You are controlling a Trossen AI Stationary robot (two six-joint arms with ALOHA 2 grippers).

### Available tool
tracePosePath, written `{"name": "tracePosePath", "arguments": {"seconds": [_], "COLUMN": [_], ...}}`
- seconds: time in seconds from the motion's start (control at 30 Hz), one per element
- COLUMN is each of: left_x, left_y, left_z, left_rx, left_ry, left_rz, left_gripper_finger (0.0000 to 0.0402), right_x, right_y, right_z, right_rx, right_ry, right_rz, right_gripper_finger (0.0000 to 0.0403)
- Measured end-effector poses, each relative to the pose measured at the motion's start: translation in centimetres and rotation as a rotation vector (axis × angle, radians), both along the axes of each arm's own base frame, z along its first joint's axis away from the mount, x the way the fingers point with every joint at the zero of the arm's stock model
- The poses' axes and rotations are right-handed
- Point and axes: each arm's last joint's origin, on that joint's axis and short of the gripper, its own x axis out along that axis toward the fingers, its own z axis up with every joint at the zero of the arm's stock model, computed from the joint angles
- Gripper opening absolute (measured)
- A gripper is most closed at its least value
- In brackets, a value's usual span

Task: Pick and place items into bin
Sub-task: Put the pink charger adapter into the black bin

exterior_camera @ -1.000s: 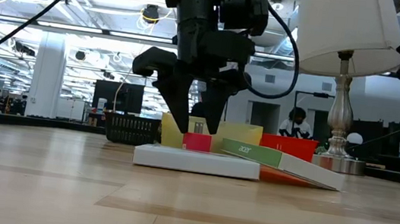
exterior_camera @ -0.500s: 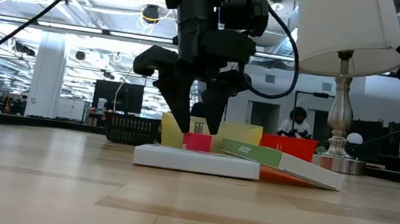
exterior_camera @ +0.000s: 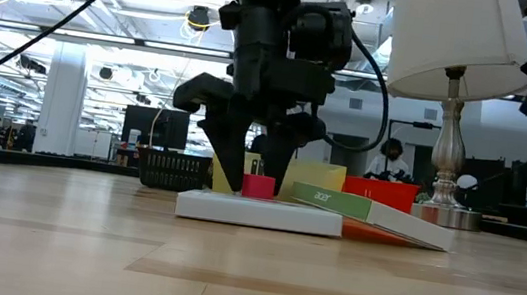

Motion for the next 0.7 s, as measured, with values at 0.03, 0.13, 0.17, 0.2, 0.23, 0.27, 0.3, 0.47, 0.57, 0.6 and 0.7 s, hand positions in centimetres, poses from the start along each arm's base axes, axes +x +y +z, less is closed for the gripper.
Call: {"name": "tracePosePath", "arguments": {"seconds": [0.03,0.13,0.17,0.2,0.23,0.27,0.3,0.47,0.57,0.6,0.7], "left_x": [0.02,0.01,0.01,0.0,-0.01,-0.01,0.0,-0.02,-0.02,-0.02,-0.04], "left_y": [0.02,-0.03,-0.03,-0.05,-0.05,-0.06,-0.05,-0.05,0.09,0.22,0.72], "left_z": [0.01,0.01,0.01,0.01,0.01,0.01,0.01,0.01,0.02,0.03,0.07], "left_rx": [0.0,-0.001,-0.001,-0.002,-0.004,-0.005,-0.006,-0.008,-0.007,-0.01,-0.017], "left_ry": [-0.002,-0.001,-0.001,0.0,0.001,0.0,0.0,0.002,0.001,0.0,-0.001], "left_rz": [0.001,-0.001,-0.001,-0.001,-0.002,-0.002,-0.002,-0.003,-0.002,-0.001,0.01], "left_gripper_finger": [0.0248,0.0245,0.0243,0.024,0.0236,0.0233,0.0229,0.0208,0.0194,0.019,0.0176], "right_x": [0.12,0.43,0.53,0.6,0.66,0.7,0.73,0.73,0.73,0.73,0.73], "right_y": [0.1,0.34,0.41,0.48,0.52,0.55,0.57,0.58,0.57,0.57,0.58], "right_z": [-0.13,-0.48,-0.6,-0.69,-0.76,-0.83,-0.88,-0.9,-0.89,-0.89,-0.89], "right_rx": [-0.007,-0.025,-0.03,-0.035,-0.039,-0.043,-0.046,-0.047,-0.047,-0.047,-0.047], "right_ry": [0.009,0.032,0.039,0.045,0.05,0.054,0.059,0.06,0.06,0.06,0.06], "right_rz": [0.0,0.0,0.0,0.0,0.0,0.001,0.0,0.001,0.0,0.0,0.0], "right_gripper_finger": [0.015,0.0148,0.0148,0.0149,0.0149,0.015,0.015,0.0149,0.0148,0.0148,0.015]}}
